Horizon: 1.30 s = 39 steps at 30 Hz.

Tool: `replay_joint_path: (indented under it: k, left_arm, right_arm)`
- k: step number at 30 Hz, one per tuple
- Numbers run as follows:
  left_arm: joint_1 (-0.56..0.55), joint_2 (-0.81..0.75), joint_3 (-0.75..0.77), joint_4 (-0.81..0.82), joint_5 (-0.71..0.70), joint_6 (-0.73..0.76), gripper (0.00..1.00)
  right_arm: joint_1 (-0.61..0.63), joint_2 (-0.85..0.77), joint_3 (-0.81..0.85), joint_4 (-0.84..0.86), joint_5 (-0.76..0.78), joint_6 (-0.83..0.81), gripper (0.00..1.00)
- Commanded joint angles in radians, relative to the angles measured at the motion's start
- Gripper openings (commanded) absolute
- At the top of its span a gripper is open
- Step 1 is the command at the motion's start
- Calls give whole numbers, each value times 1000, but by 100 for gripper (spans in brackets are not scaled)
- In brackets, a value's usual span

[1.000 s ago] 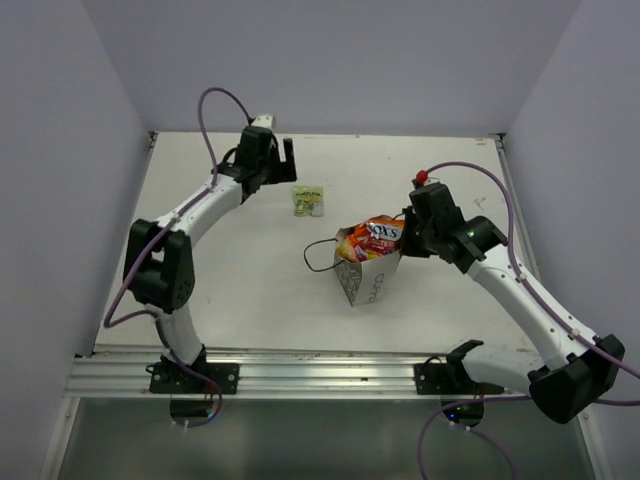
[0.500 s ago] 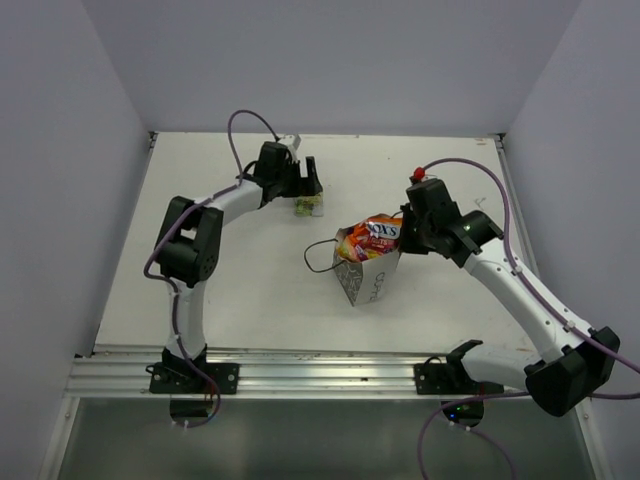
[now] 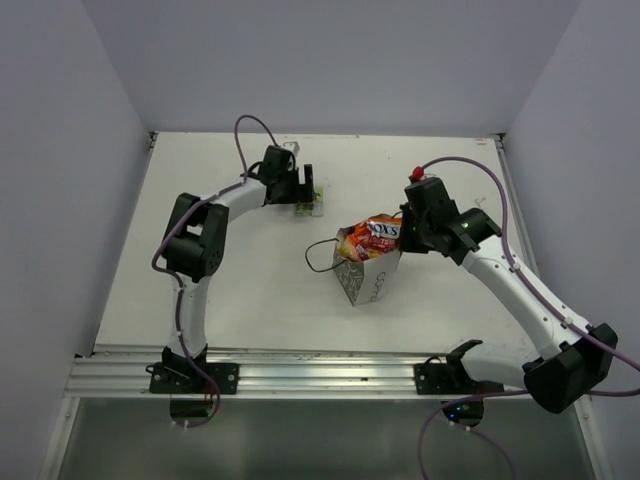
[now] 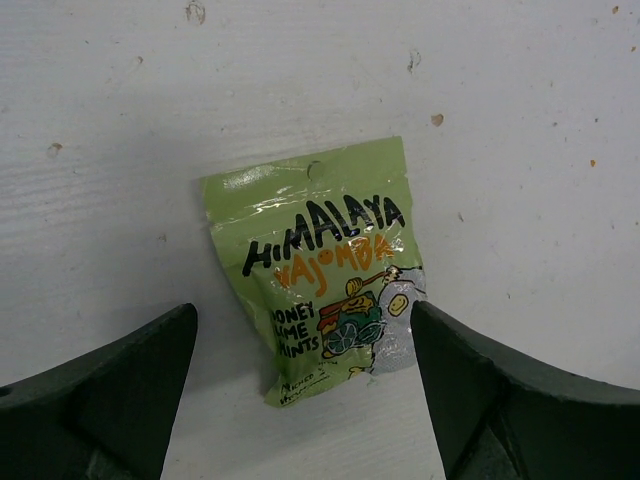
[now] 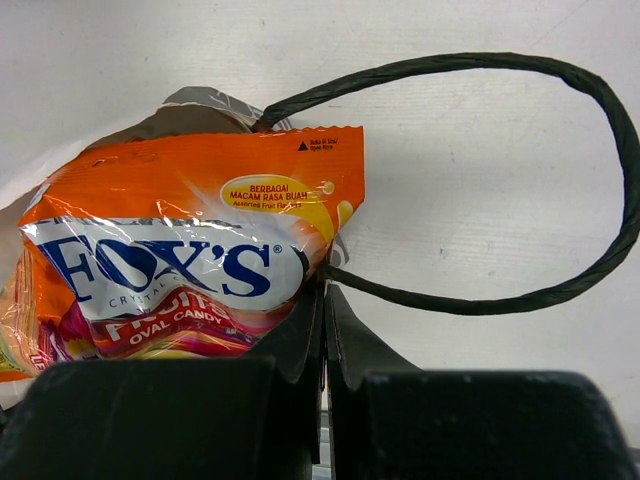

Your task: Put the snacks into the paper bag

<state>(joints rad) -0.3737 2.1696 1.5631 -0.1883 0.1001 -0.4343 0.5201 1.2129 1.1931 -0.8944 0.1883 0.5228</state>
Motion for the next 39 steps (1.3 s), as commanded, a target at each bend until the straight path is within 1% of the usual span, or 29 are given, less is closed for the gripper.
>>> replay_joint_path:
  k: [1, 4, 5, 7, 8, 10, 12, 13, 14, 16, 18, 20, 22, 25, 26, 28, 33, 35, 38, 39]
  left_arm:
    - [-7, -11, 9, -25, -10, 16, 90]
    - [-7, 10, 3, -20, 13, 14, 76]
    - [-8, 19, 3, -22, 21, 11, 66]
    - [-8, 27, 5, -20, 29, 11, 55]
    - [-8, 36, 5, -22, 38, 14, 47]
    - [-8, 44, 9, -26, 43, 14, 40]
    - [-8, 56, 15, -31, 47, 12, 37]
    - [-8, 59, 17, -37, 49, 16, 34]
    - [-8, 67, 20, -42, 49, 22, 30]
    - [-8, 73, 25, -56, 49, 28, 26]
    - [-8, 82, 26, -62, 56, 39, 16]
    - [-8, 76, 22, -71, 58, 46, 0]
    - [-8, 55, 8, -63, 56, 49, 0]
    - [-10, -33, -34, -40, 43, 52, 0]
    - [-10, -86, -58, -31, 30, 57, 0]
    - [-11, -138, -69, -23, 24, 58, 0]
    - [-21, -342, -127, -7, 35, 55, 0]
    - [-34, -434, -138, -14, 33, 62, 0]
    - [-67, -532, -138, -42, 38, 75, 0]
    - [-92, -551, -132, -52, 41, 81, 0]
  right_arm:
    - [-5, 16, 26, 2, 2, -12, 0]
    - [-6, 13, 26, 2, 2, -12, 0]
    - [-6, 13, 26, 2, 2, -12, 0]
    - [-6, 10, 26, 2, 3, -12, 0]
    - [-6, 10, 25, 2, 3, -14, 0]
    - [-6, 7, 26, 2, 3, -12, 0]
    - [-6, 5, 26, 2, 3, -14, 0]
    - [-6, 7, 26, 2, 2, -14, 0]
    - [-5, 5, 25, 2, 2, -14, 0]
    - [-6, 4, 25, 2, 0, -14, 0]
    - [-6, 2, 22, 3, -3, -12, 0]
    - [-6, 0, 22, 3, -3, -12, 0]
    - [-6, 0, 20, 3, -3, -12, 0]
    - [-5, -1, 19, 3, -4, -12, 0]
    - [-6, -1, 17, 3, -4, -12, 0]
    - [-6, 0, 17, 8, -6, -14, 0]
    - [-6, 5, 17, 12, -15, -18, 0]
    - [-6, 4, 17, 12, -15, -18, 0]
    - [-6, 4, 13, 15, -20, -21, 0]
    - [-6, 4, 10, 18, -24, -21, 0]
